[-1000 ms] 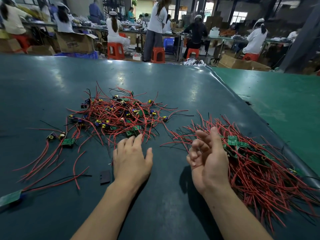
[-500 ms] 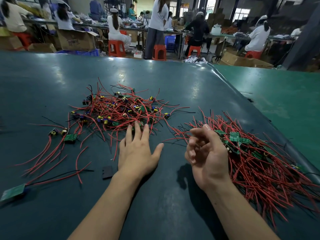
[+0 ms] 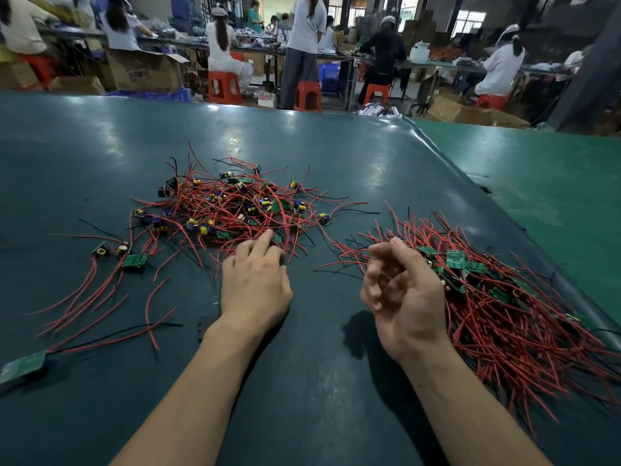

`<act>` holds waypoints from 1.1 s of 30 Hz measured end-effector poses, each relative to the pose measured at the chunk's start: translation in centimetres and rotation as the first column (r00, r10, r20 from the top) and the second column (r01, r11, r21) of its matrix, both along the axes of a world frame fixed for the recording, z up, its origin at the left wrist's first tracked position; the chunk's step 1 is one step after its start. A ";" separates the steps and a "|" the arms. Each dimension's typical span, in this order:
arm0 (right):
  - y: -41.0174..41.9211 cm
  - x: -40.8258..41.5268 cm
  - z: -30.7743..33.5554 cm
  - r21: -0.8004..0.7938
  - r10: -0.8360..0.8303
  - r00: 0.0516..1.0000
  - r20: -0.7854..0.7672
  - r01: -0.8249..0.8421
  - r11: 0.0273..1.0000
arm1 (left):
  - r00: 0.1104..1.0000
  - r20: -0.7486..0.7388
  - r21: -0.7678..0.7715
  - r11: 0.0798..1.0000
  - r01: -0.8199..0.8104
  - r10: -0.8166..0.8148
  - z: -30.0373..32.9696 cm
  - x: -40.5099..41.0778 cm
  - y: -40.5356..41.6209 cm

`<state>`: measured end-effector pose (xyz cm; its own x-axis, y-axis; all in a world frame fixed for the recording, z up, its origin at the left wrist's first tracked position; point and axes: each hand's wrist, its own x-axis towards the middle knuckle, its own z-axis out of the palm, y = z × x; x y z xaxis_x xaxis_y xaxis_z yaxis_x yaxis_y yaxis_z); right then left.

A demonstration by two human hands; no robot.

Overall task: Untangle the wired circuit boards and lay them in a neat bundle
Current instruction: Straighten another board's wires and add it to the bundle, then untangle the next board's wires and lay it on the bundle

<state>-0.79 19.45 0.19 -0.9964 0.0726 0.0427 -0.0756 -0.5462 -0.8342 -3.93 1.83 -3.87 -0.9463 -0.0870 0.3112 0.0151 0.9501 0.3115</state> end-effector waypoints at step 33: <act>0.2 -0.2 -0.3 0.030 0.043 0.999 0.007 -0.043 0.999 | 0.543 -0.836 0.148 0.986 0.076 0.083 2.6 2.1 0.3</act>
